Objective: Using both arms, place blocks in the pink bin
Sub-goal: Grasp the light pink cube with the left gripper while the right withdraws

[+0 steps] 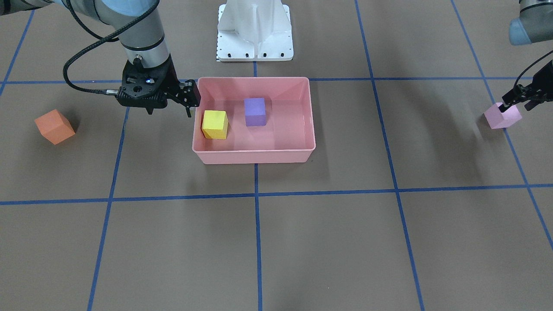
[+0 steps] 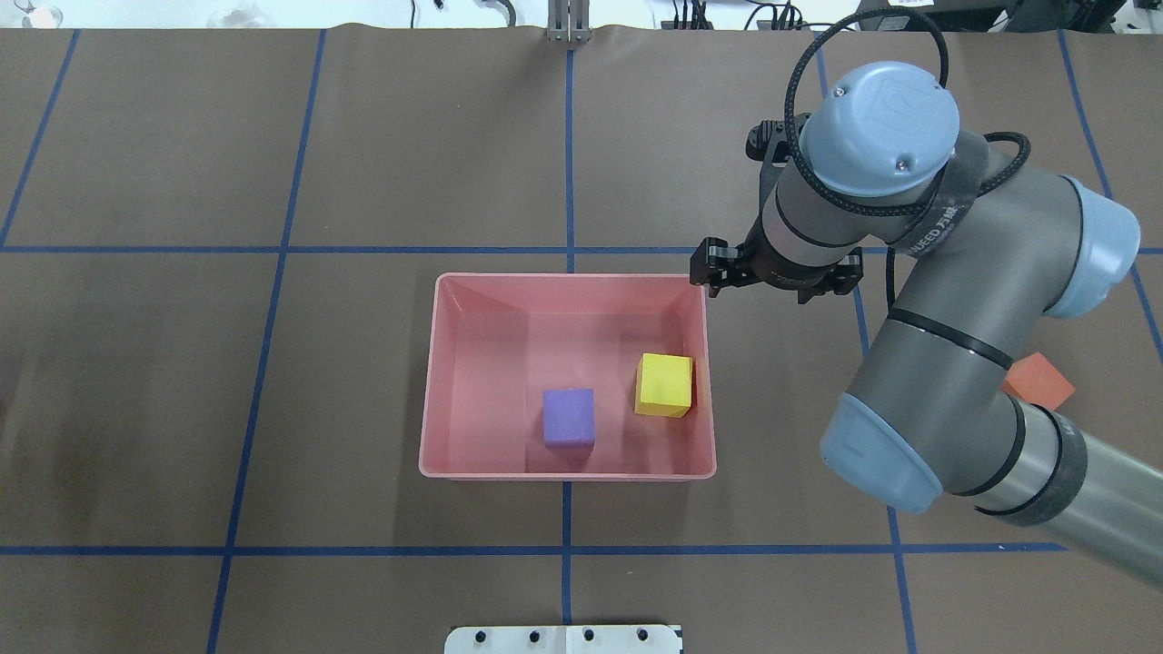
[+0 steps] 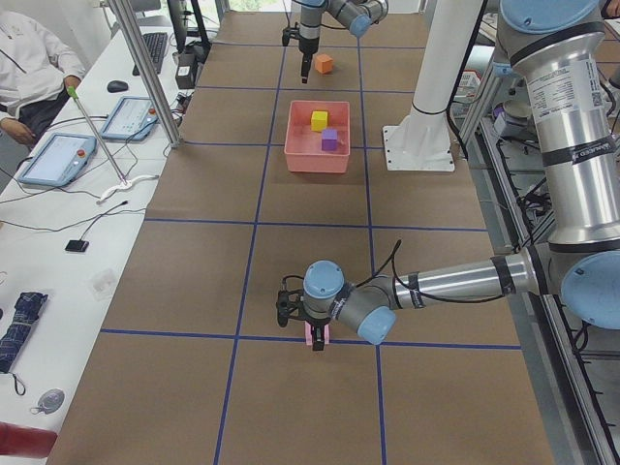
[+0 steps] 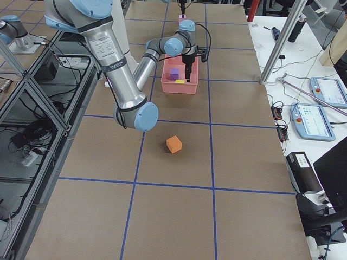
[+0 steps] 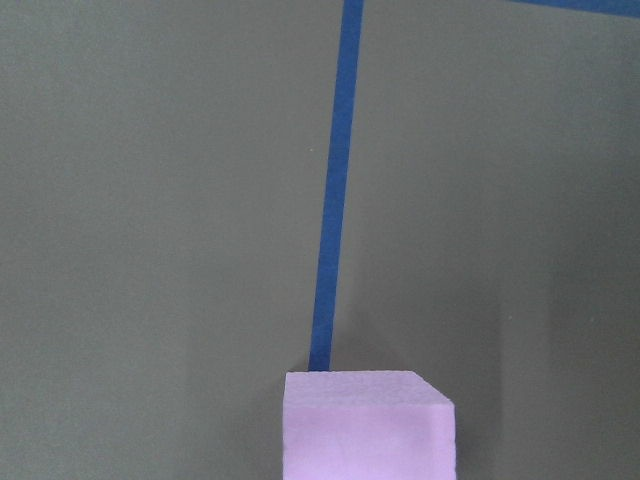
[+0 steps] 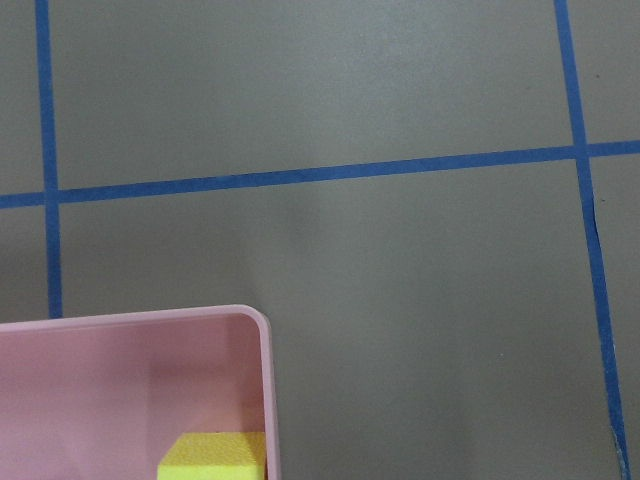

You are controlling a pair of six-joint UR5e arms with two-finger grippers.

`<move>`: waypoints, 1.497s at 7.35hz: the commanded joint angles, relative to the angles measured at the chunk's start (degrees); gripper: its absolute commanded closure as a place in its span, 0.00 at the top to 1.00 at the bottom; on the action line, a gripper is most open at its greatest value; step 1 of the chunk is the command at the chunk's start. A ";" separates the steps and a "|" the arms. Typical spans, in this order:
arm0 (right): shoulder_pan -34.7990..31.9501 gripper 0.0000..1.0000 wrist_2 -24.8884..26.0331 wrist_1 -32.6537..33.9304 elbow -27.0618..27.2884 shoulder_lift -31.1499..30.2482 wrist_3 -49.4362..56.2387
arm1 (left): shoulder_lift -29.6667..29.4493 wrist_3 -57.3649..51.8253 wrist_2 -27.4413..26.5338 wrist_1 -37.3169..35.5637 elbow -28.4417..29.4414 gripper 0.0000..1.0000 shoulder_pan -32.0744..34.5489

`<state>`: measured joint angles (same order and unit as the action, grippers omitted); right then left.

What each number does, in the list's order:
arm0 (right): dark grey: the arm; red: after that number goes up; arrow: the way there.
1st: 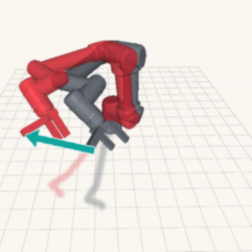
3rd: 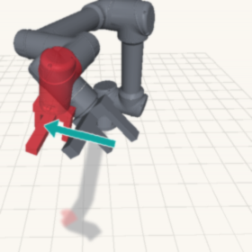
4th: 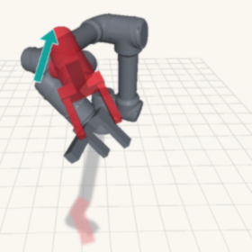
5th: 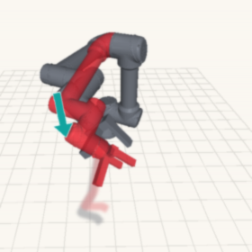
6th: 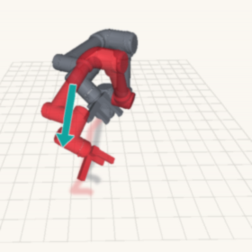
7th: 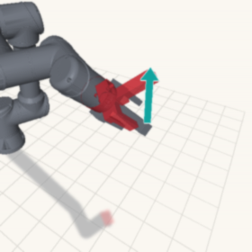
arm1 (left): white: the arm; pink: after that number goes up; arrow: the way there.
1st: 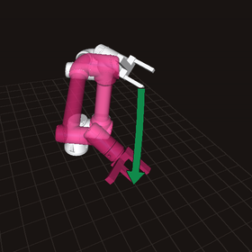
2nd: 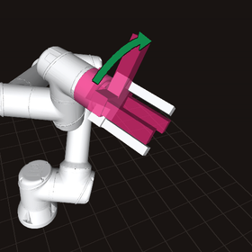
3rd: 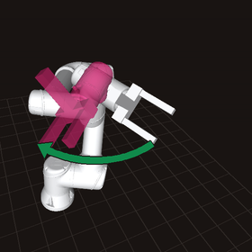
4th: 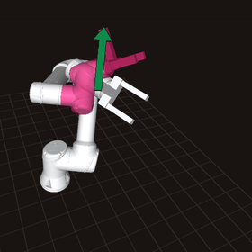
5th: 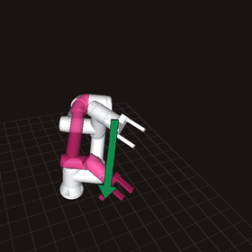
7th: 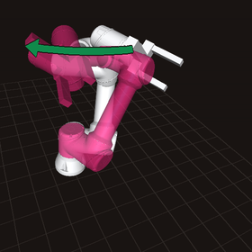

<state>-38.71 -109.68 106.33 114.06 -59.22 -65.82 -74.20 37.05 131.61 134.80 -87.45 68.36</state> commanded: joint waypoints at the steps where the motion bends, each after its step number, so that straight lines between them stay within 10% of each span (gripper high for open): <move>1: -0.05 1.00 0.34 -0.07 0.02 -0.46 0.86 | -0.16 -0.31 -0.04 0.02 0.78 1.00 -1.20; 6: -0.05 1.00 0.43 -0.15 -0.07 -1.43 2.36 | -3.23 -0.48 -0.04 4.50 7.03 0.93 -2.61; 9: -0.31 1.00 0.25 -0.15 0.02 -1.34 2.45 | -3.84 -0.49 -0.04 6.52 6.59 0.37 -2.79; 11: -2.41 1.00 -0.89 -0.07 1.16 -2.30 5.95 | -4.11 0.21 0.49 6.18 1.70 0.23 -2.70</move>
<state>-39.98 -109.96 106.19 114.69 -60.82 -61.78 -78.11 36.75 131.84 141.12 -82.76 65.62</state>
